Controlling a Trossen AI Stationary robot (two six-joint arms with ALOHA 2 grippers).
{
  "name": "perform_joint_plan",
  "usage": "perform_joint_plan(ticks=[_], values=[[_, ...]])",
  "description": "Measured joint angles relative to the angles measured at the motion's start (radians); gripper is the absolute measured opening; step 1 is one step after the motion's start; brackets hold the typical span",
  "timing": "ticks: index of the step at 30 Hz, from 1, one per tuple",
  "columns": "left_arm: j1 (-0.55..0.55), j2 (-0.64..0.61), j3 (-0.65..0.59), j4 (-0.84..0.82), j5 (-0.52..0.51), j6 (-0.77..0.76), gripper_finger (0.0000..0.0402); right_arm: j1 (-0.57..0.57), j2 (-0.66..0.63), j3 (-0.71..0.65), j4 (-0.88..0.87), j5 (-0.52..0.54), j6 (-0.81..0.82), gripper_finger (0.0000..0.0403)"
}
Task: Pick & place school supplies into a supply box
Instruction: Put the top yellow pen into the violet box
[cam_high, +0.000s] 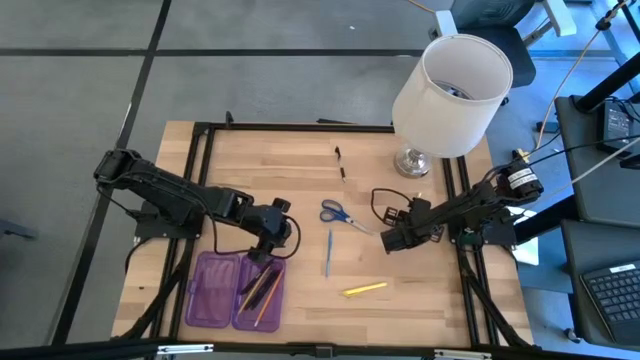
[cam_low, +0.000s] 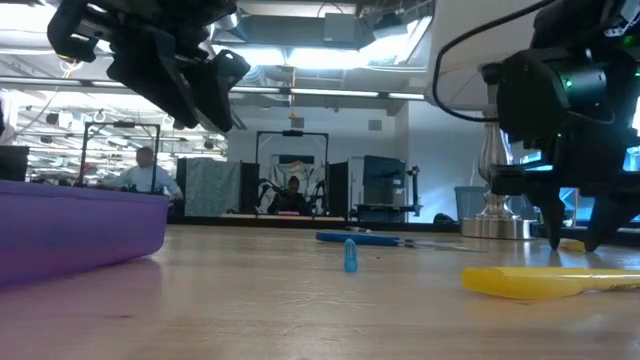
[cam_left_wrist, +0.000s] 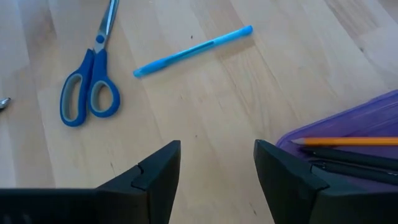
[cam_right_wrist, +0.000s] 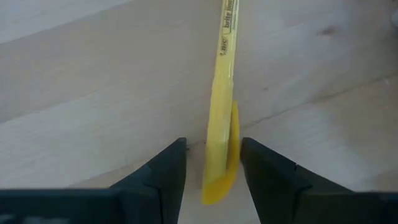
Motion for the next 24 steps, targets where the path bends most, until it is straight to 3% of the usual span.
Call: perform_joint_plan(ticks=[8, 19, 24], values=[[0.0, 0.0, 0.0, 0.0, 0.0, 0.0, 0.0198, -0.001, 0.005, 0.008, -0.017, -0.002, -0.075, 0.0149], [0.0, 0.0, 0.0, -0.002, 0.0, -0.016, 0.0198, -0.001, 0.006, 0.006, -0.029, -0.001, -0.139, 0.0071], [0.0, 0.0, 0.0, -0.002, -0.001, -0.029, 0.0198, -0.001, 0.006, 0.007, -0.029, -0.001, -0.209, 0.0074]])
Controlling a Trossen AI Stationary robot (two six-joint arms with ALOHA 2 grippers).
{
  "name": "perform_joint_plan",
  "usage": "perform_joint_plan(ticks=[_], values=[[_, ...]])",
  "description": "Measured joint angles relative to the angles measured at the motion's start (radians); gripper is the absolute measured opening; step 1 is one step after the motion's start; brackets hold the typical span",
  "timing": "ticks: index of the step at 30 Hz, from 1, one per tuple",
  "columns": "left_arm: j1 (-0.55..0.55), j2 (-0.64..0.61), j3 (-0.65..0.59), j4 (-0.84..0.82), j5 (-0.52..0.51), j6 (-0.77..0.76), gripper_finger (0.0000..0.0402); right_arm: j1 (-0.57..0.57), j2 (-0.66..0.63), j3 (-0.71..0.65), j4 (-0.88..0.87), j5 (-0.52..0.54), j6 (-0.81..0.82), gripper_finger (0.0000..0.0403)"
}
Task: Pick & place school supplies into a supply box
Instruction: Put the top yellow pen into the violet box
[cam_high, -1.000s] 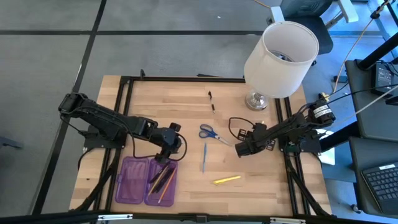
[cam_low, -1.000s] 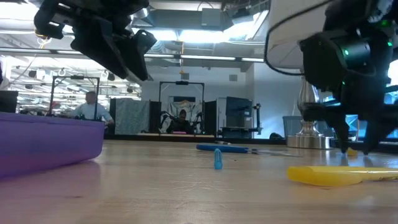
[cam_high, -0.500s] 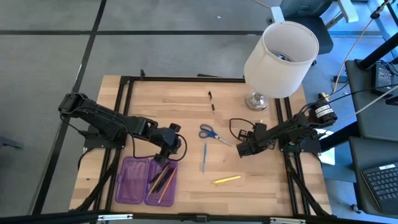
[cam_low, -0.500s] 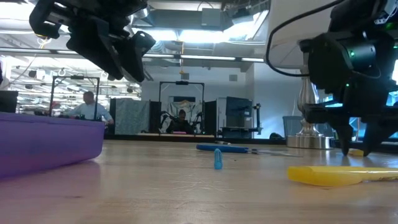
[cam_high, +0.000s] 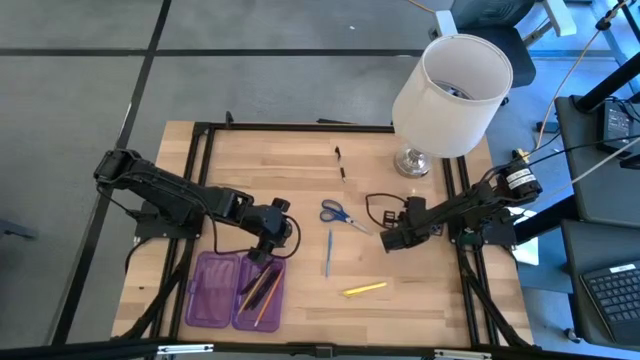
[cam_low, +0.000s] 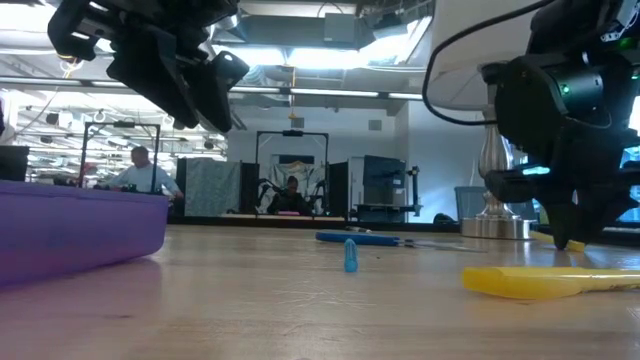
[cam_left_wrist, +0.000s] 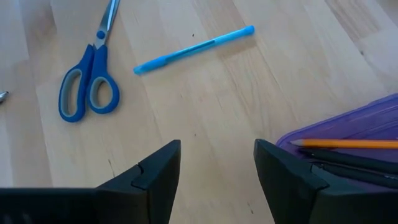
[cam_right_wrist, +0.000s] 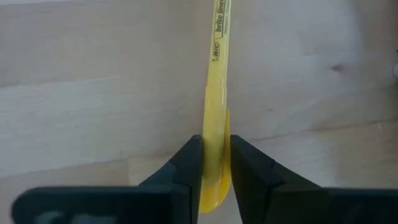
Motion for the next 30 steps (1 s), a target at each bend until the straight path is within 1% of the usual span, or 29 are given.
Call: perform_joint_plan(ticks=[5, 10, 13, 15, 19, 23, 27, 30], values=[[0.0, 0.0, 0.0, -0.009, 0.0, -0.015, 0.0198, 0.011, 0.003, 0.032, -0.019, 0.0, -0.063, 0.0078], [0.0, 0.0, 0.0, -0.097, -0.001, -0.015, 0.0198, 0.038, 0.005, 0.096, -0.021, 0.003, -0.152, 0.0067], [0.0, 0.0, 0.0, -0.129, -0.001, -0.019, 0.0198, 0.057, 0.005, 0.131, -0.023, 0.021, -0.186, 0.0069], [0.0, -0.001, 0.0, -0.13, -0.001, -0.05, 0.0198, 0.076, 0.005, 0.157, -0.023, 0.034, -0.197, 0.0073], [0.0, -0.001, 0.0, -0.123, 0.006, -0.097, 0.0198, 0.122, 0.003, 0.21, -0.025, 0.125, -0.223, 0.0072], [0.0, -0.008, 0.0, -0.082, 0.014, -0.16, 0.0198, 0.179, 0.003, 0.279, -0.018, 0.26, -0.269, 0.007], [0.0, -0.015, -0.001, 0.03, 0.028, -0.172, 0.0198, 0.233, 0.002, 0.345, 0.065, 0.421, -0.417, 0.0076], [0.0, -0.015, -0.001, 0.143, 0.076, -0.199, 0.0198, 0.264, 0.002, 0.383, 0.169, 0.494, -0.575, 0.0077]])
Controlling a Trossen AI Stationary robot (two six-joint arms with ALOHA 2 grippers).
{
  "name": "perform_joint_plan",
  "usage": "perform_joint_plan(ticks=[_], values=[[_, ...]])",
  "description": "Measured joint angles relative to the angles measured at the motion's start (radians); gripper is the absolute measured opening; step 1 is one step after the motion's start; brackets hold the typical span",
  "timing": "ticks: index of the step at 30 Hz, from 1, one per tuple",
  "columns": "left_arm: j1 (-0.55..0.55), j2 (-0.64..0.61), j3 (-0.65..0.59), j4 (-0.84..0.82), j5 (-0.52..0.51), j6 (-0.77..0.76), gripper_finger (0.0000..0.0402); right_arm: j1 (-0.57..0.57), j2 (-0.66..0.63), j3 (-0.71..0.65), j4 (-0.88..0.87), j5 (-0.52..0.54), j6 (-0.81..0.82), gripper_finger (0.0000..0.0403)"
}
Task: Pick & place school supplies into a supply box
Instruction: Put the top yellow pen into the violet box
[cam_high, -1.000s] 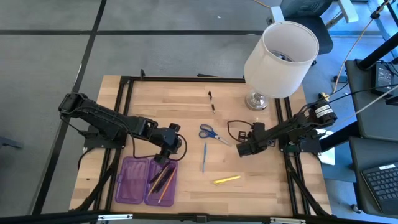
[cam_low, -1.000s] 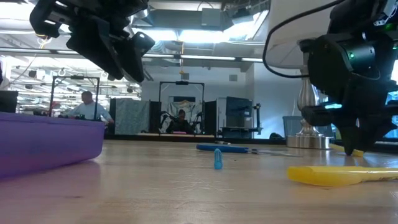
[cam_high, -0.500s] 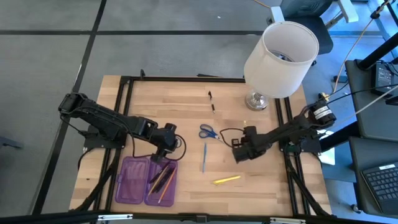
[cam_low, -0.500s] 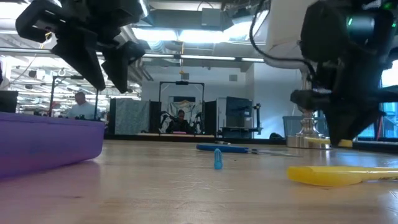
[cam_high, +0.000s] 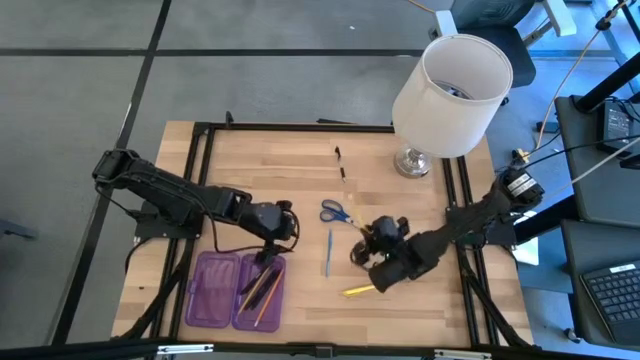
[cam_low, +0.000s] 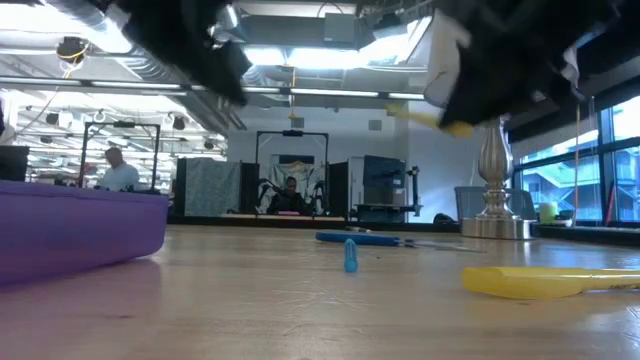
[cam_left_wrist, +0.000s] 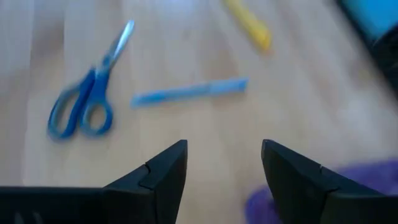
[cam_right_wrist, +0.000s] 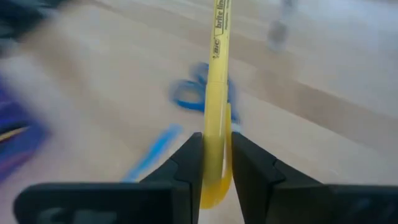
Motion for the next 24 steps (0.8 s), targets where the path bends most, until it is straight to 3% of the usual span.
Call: perform_joint_plan(ticks=[8, 15, 18, 24], values=[[0.004, 0.0, -0.176, 0.54, 0.02, -0.132, 0.0198, 0.062, 0.0, 0.039, 0.239, 0.12, -0.398, 0.0077], [0.007, 0.01, -0.319, 1.031, -0.003, -0.167, 0.0198, 0.073, 0.002, 0.039, 0.486, 0.132, -0.704, 0.0078], [0.008, 0.025, -0.331, 1.12, -0.015, -0.152, 0.0198, 0.063, 0.016, 0.04, 0.624, 0.122, -0.842, 0.0078], [0.008, 0.032, -0.331, 1.124, -0.015, -0.132, 0.0198, 0.037, 0.059, 0.04, 0.805, 0.076, -1.02, 0.0078]])
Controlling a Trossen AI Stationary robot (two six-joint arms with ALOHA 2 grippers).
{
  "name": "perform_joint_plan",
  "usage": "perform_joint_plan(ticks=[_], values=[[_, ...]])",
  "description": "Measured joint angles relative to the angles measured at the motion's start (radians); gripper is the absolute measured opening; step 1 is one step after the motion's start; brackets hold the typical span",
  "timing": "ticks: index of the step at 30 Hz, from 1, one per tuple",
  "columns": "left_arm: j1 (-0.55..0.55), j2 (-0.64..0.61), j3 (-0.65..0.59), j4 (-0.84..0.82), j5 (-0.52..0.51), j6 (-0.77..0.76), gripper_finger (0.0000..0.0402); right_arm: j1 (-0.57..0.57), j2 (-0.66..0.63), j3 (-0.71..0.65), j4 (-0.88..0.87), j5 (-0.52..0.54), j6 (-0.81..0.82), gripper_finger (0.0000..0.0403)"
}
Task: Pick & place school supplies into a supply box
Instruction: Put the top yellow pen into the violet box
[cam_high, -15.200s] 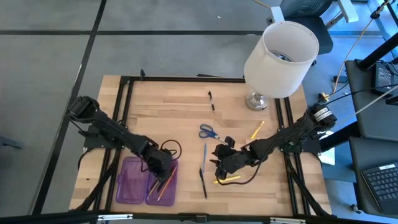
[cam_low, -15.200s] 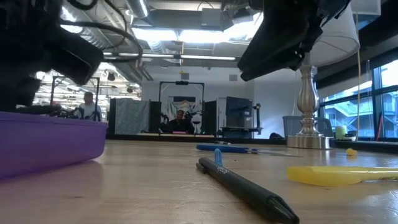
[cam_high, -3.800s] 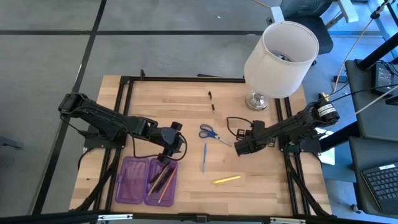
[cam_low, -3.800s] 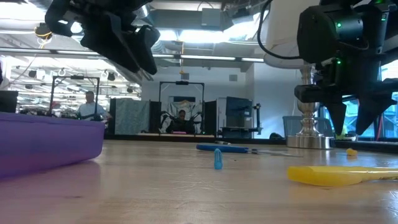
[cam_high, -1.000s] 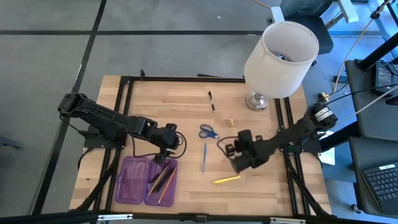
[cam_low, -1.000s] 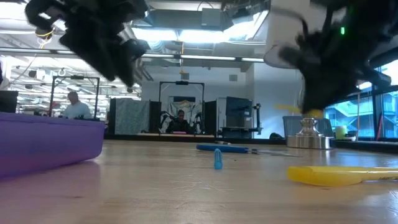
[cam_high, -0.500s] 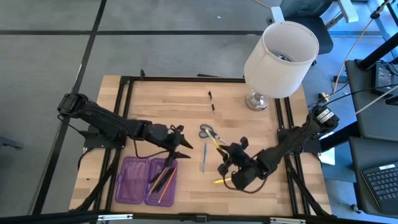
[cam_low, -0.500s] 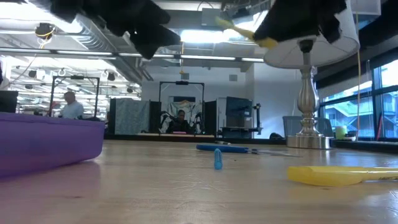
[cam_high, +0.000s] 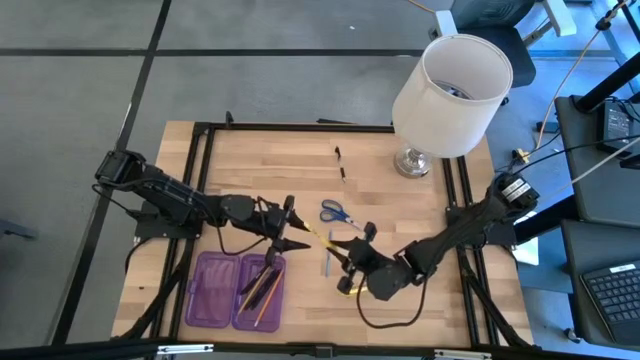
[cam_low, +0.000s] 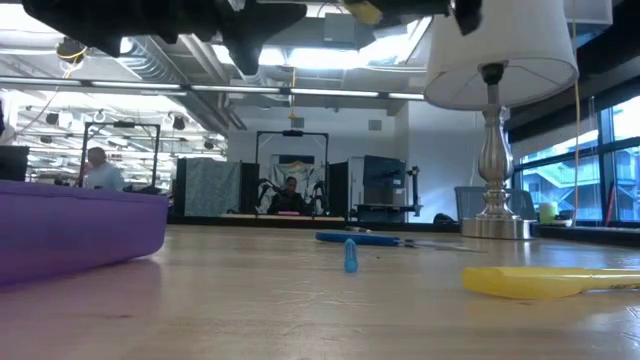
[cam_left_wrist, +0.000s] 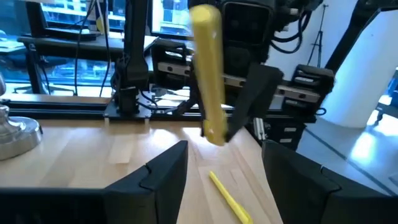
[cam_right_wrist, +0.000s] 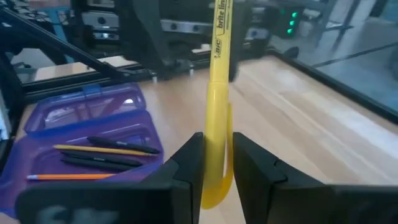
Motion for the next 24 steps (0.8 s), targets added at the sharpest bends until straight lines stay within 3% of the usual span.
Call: perform_joint_plan(ticks=[7, 15, 24], values=[[-0.001, 0.0, 0.0, 0.044, 0.0, 0.048, 0.0198, -0.034, 0.023, 0.0, 0.047, -0.093, -0.028, 0.0078], [-0.001, 0.0, 0.001, 0.116, 0.016, 0.081, 0.0194, -0.051, 0.032, 0.0, 0.05, -0.089, -0.051, 0.0078], [-0.001, 0.0, 0.001, 0.113, 0.016, 0.102, 0.0116, -0.051, 0.032, 0.0, 0.065, -0.089, -0.077, 0.0078]])
